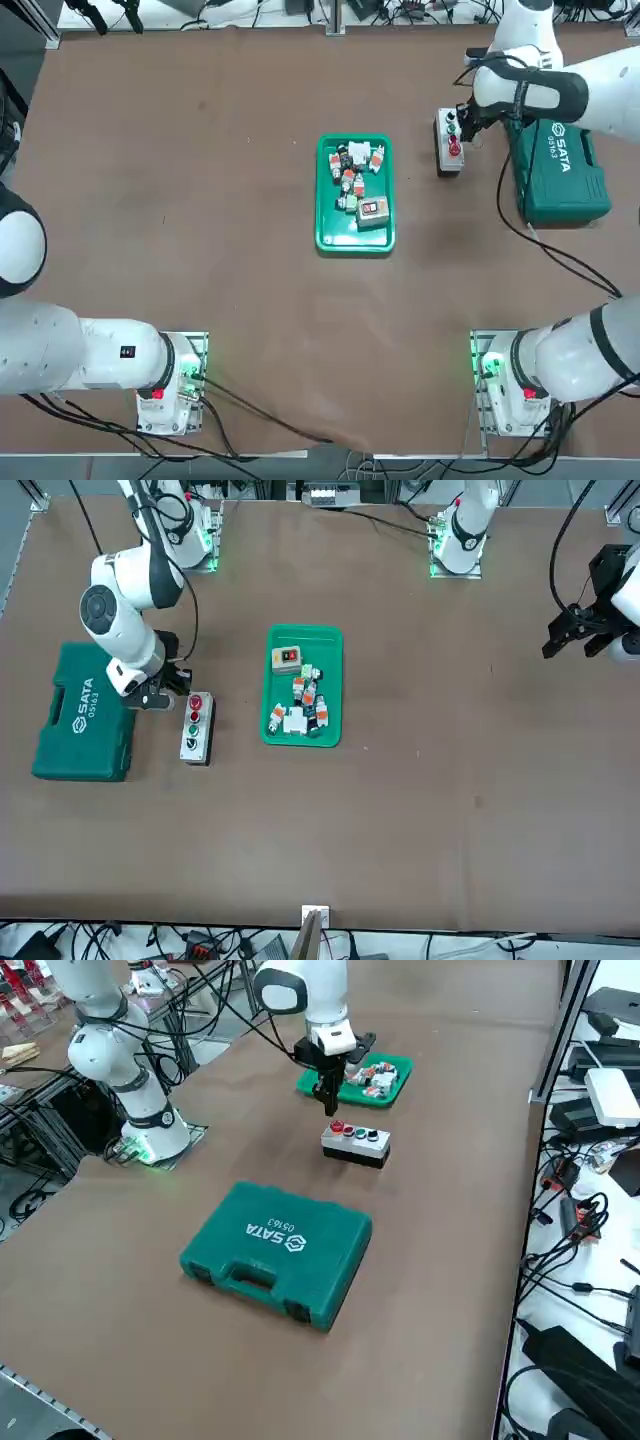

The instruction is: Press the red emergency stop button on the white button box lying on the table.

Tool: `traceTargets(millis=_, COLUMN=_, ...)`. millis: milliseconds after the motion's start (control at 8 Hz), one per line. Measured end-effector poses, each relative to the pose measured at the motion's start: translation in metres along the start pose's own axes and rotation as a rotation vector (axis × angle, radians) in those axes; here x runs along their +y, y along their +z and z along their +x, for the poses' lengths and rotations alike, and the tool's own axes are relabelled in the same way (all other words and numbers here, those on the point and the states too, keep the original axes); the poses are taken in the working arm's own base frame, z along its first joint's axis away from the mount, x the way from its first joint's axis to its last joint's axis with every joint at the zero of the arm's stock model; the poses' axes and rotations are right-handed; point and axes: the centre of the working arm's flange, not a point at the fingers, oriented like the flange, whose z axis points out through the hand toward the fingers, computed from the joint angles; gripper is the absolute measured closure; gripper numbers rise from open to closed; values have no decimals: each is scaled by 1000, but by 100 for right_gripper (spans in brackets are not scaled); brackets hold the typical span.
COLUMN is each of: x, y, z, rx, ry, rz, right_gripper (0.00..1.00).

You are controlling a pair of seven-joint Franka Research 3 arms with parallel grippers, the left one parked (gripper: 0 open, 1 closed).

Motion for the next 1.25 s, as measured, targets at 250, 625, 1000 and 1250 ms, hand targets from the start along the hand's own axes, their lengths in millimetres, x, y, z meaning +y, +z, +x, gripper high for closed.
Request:
traceTargets(millis=250, x=-11, y=16, z=0, rx=7, ry=5, rz=-3, right_gripper=99)
traceTargets(millis=625, x=-12, y=30, z=4, rx=18, ry=11, rz=-3, right_gripper=99)
traceTargets(millis=1000, x=-12, y=37, z=3, rx=8, ry=13, rz=-7, right_gripper=99)
traceTargets(millis=1250, x=-11, y=42, z=3, rx=3, ry=14, rz=-10, right_gripper=99)
